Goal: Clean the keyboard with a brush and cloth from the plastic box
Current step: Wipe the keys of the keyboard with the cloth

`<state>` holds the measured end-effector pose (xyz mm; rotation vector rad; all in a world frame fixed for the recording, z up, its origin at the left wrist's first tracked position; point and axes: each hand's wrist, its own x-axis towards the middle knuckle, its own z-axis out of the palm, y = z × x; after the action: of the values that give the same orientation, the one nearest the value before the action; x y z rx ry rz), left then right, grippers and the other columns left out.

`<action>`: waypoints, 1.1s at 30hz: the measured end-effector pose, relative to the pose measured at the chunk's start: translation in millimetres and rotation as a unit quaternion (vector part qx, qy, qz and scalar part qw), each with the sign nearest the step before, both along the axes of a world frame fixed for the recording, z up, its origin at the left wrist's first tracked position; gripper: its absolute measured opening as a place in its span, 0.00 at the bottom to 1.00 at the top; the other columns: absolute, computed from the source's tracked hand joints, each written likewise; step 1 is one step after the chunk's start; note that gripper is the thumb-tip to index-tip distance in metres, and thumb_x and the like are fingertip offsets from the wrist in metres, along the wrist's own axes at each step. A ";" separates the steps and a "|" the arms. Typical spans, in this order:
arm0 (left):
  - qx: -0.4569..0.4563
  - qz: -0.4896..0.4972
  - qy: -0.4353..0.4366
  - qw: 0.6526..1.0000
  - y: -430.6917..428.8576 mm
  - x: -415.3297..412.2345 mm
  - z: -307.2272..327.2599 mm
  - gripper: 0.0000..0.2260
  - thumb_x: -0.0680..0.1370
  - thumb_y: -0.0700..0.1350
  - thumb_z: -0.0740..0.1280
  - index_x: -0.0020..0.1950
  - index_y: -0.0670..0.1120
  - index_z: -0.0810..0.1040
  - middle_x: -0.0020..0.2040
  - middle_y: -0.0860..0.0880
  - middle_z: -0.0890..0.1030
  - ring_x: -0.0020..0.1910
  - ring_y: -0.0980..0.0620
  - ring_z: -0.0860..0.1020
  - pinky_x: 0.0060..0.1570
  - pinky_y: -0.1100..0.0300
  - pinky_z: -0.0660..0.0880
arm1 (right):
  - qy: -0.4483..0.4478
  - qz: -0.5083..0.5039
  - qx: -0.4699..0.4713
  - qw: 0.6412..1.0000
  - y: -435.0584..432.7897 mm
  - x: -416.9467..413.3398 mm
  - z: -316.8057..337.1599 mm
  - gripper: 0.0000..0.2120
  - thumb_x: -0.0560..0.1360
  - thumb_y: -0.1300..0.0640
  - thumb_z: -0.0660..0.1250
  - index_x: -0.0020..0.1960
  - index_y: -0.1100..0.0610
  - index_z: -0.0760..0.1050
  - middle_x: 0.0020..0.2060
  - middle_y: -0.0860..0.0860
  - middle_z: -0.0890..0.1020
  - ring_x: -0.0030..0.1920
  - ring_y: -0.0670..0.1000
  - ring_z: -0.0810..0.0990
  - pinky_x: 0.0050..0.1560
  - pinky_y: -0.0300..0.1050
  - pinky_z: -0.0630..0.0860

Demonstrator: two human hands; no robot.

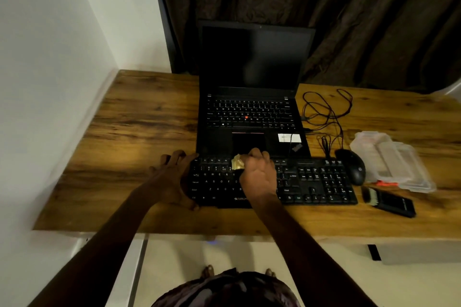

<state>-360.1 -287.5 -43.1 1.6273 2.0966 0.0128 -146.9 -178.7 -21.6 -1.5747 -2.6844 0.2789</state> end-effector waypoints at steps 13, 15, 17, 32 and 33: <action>-0.005 0.006 0.009 1.000 -0.2 3.3 1.3 0.64 0.51 0.69 0.79 0.78 0.62 0.46 0.73 0.54 0.54 0.69 0.45 0.57 0.60 0.40 0.67 | 0.002 0.042 0.016 0.999 -5.3 -7.8 -2.3 0.22 0.76 0.65 0.63 0.68 0.52 0.73 0.66 0.55 0.72 0.66 0.56 0.69 0.68 0.52 0.70; -0.013 0.008 0.009 1.000 -0.6 4.6 1.9 0.63 0.52 0.70 0.79 0.78 0.63 0.45 0.73 0.54 0.53 0.70 0.44 0.56 0.61 0.38 0.67 | 0.002 0.036 0.016 0.999 0.2 1.6 -2.6 0.23 0.76 0.65 0.64 0.69 0.51 0.73 0.67 0.54 0.72 0.67 0.56 0.68 0.68 0.51 0.69; -0.021 0.009 0.010 1.000 -0.6 4.5 3.6 0.63 0.51 0.71 0.78 0.77 0.65 0.44 0.74 0.53 0.53 0.70 0.43 0.56 0.63 0.37 0.66 | -0.004 0.018 0.022 1.000 7.1 17.4 -1.9 0.23 0.76 0.64 0.65 0.69 0.50 0.73 0.66 0.54 0.72 0.66 0.55 0.68 0.68 0.51 0.69; -0.028 0.007 0.028 0.999 -1.4 7.8 8.0 0.64 0.50 0.73 0.76 0.77 0.66 0.43 0.74 0.54 0.53 0.71 0.43 0.58 0.63 0.37 0.68 | 0.005 -0.008 0.031 0.999 22.9 49.0 -2.2 0.21 0.76 0.61 0.68 0.68 0.52 0.74 0.65 0.54 0.73 0.66 0.56 0.70 0.67 0.50 0.70; -0.023 0.008 0.024 0.999 -2.2 7.8 7.6 0.64 0.49 0.74 0.76 0.77 0.66 0.43 0.74 0.55 0.53 0.71 0.43 0.58 0.63 0.37 0.67 | 0.007 -0.027 0.031 0.999 25.7 54.9 -2.3 0.21 0.76 0.61 0.67 0.68 0.52 0.74 0.65 0.54 0.73 0.66 0.56 0.70 0.68 0.50 0.70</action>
<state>-352.3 -289.7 -35.4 1.5988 2.1307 -0.0695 -92.0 -153.0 -23.9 -1.6184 -2.6077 0.2029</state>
